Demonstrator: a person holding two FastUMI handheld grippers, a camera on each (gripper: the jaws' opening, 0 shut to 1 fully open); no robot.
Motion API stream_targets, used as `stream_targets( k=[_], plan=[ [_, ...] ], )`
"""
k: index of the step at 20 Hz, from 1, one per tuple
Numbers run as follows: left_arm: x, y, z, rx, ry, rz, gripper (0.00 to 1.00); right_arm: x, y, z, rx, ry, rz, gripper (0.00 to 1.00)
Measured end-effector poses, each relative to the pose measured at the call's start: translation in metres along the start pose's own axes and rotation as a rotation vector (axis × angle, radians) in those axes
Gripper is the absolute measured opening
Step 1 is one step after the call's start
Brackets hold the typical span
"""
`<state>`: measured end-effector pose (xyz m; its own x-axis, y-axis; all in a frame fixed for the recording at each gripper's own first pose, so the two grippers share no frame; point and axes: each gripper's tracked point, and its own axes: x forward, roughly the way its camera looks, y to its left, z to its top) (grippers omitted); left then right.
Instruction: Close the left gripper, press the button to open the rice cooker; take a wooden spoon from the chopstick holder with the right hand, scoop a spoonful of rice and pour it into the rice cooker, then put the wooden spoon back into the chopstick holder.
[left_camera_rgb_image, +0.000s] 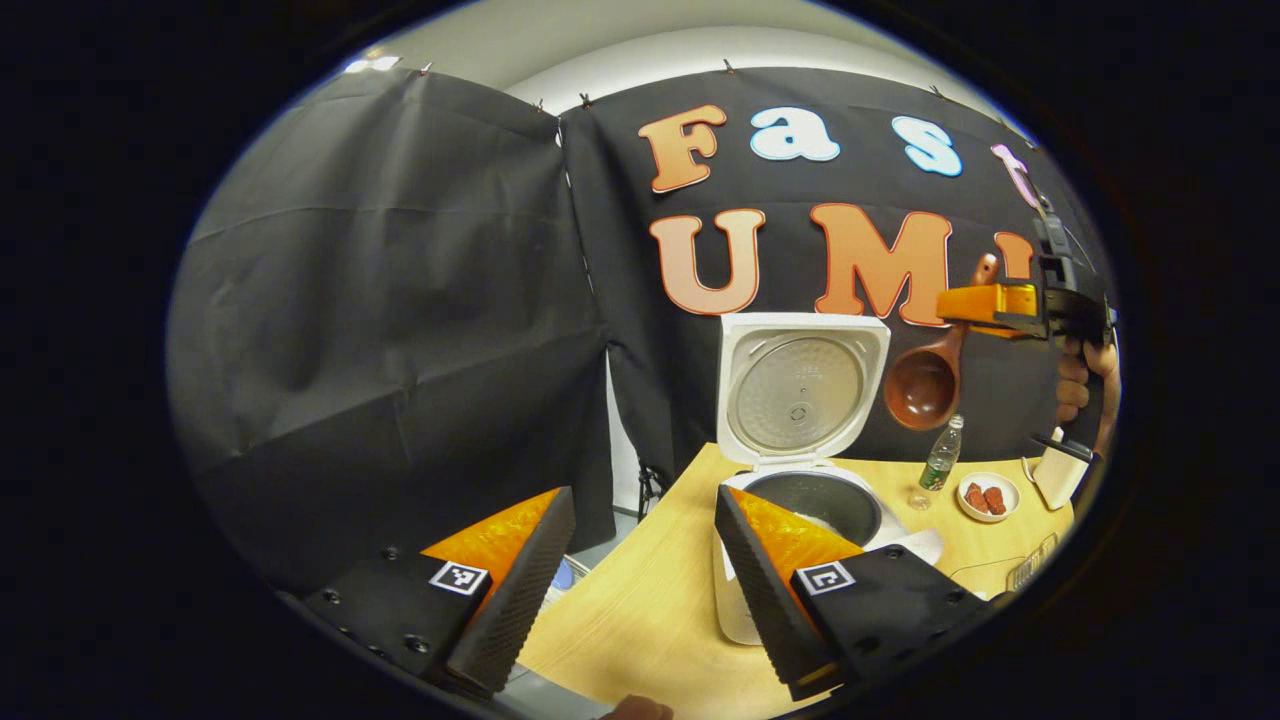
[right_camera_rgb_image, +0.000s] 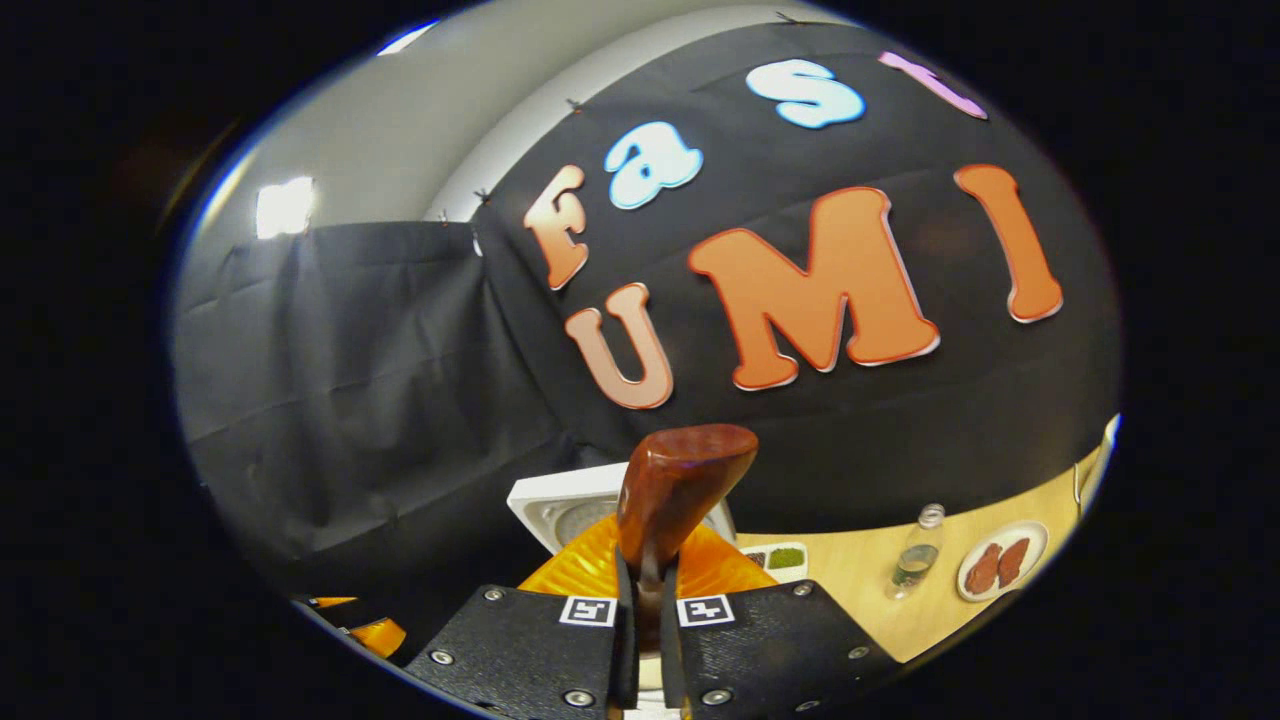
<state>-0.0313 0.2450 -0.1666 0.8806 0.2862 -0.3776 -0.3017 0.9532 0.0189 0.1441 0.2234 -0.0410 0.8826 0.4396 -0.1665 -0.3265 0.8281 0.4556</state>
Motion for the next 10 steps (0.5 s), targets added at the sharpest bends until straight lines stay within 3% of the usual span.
stream_targets(
  k=[4, 10],
  plan=[
    [-0.002, -0.027, -0.001, -0.001, 0.019, -0.025, 0.95, -0.058, -0.071, 0.000, 0.040, 0.004, -0.121, 0.08],
    [0.000, -0.061, 0.006, -0.065, 0.053, -0.051, 0.96, -0.163, -0.191, -0.023, 0.156, -0.002, -0.372, 0.08]
  ],
)
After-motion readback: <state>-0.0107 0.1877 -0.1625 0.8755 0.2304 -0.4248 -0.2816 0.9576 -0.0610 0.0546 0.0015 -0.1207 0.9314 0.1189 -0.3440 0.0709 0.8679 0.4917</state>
